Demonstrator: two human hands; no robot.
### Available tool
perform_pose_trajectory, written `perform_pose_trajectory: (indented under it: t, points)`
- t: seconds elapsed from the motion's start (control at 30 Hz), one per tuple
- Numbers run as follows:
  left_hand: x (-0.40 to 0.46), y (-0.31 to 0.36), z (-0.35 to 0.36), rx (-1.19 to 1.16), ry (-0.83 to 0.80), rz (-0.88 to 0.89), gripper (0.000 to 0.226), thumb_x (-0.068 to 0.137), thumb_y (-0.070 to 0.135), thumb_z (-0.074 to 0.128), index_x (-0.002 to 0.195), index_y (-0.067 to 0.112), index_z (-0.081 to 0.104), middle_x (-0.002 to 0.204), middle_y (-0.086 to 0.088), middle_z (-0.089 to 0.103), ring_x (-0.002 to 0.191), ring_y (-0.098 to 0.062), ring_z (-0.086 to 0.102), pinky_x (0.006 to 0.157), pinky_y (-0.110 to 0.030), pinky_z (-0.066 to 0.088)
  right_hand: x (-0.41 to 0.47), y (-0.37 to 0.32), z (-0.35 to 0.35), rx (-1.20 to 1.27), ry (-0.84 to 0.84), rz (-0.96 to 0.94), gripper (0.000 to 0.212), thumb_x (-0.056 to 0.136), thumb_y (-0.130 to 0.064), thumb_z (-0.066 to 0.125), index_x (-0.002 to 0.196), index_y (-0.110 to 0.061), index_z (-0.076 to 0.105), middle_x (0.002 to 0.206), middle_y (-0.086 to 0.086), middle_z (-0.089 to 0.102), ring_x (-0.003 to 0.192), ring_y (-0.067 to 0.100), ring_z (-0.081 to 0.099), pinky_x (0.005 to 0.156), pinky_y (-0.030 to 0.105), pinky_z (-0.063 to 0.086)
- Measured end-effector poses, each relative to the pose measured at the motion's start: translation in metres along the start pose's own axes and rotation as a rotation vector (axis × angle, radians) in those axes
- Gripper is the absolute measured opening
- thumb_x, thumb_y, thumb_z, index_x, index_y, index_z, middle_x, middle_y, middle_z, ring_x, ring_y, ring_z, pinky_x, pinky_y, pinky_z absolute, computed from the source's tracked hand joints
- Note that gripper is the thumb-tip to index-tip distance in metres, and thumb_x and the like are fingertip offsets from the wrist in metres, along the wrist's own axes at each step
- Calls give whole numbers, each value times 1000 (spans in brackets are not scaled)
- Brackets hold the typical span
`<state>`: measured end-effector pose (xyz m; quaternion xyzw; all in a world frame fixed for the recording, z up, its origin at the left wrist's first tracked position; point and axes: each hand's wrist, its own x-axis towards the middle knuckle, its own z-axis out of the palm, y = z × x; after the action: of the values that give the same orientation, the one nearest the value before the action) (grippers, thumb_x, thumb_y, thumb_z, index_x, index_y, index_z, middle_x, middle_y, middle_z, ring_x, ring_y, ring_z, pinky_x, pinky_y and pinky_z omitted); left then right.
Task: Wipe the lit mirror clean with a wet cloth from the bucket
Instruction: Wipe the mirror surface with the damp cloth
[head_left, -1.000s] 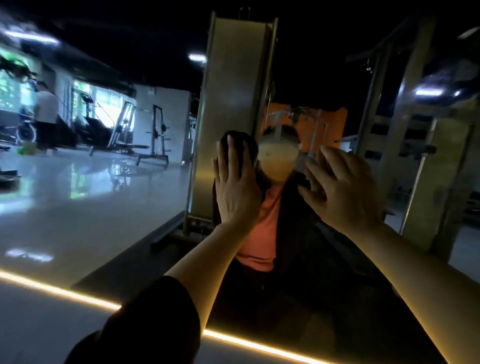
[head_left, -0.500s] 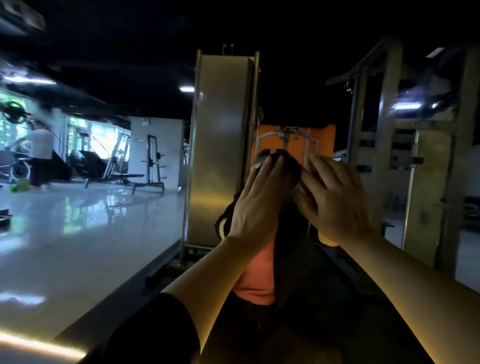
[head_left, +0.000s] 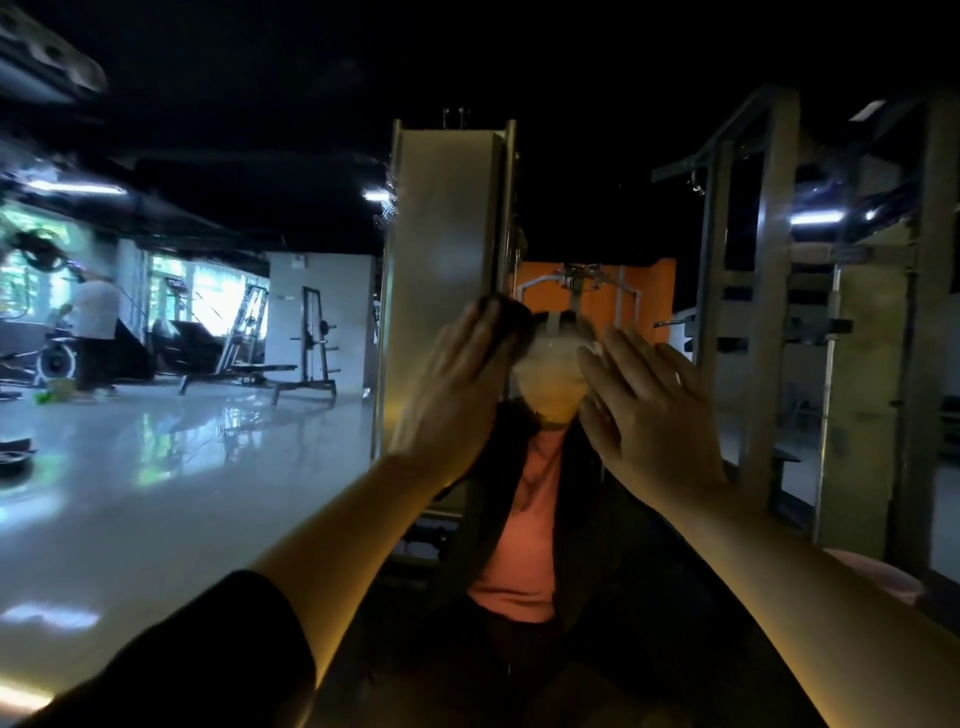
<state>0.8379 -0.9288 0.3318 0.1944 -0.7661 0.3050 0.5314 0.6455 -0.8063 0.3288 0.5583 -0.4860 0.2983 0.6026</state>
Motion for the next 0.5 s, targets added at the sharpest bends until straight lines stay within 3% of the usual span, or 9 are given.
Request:
perform_pose_trajectory:
  t: [0.1,0.13,0.17,0.27,0.33,0.37,0.43,0.5]
  points:
    - [29,-15,-11,-97,102,-384,62,95,22,39,154,11,23,163,-13,10,150,-33,4,120,-52,19,0,-3,2,6,8,30,44,97,-31,52,137,-11,58,150,16,45,141,32,39,114,51,31]
    - [32,-4,-10,-107,118,-421,63,95,22,38,155,13,21,164,-13,8,151,-32,2,120,-53,18,0,-5,3,20,4,46,44,98,-31,51,137,-11,58,151,16,44,142,32,38,114,52,32]
    - [27,13,-5,-93,111,-383,65,95,19,42,155,15,19,164,-12,7,151,-32,1,120,-53,20,0,-7,3,34,1,58,44,99,-32,50,137,-11,57,151,16,44,143,31,37,114,53,32]
    - [-13,58,10,-98,-39,4,73,95,16,52,154,23,10,164,-6,5,152,-27,-1,122,-47,15,0,-6,-2,66,-33,53,46,100,-32,44,139,-10,54,152,17,42,143,32,36,115,52,33]
    - [-24,41,8,-47,-101,155,68,95,20,51,153,23,16,164,-5,9,152,-26,2,123,-43,13,2,0,-7,76,-61,8,47,98,-29,46,137,-5,55,150,19,44,141,33,39,113,51,36]
    - [-17,23,5,-7,-80,141,65,95,21,49,153,22,21,163,-6,11,151,-26,4,122,-42,15,3,5,-10,76,-69,-10,46,97,-26,48,136,-2,56,147,20,47,139,33,43,111,51,39]
    - [9,-8,-7,-15,4,-158,58,96,28,35,153,19,24,163,-10,11,151,-28,2,122,-44,12,5,15,-14,49,-64,-22,45,96,-23,51,132,1,58,141,21,53,132,34,50,105,51,45]
    - [36,-13,-18,-112,90,-507,67,92,37,13,156,17,15,164,-10,1,151,-29,-6,122,-42,-1,10,20,-16,4,-49,-12,43,95,-22,52,131,0,59,138,21,56,128,35,53,102,53,47]
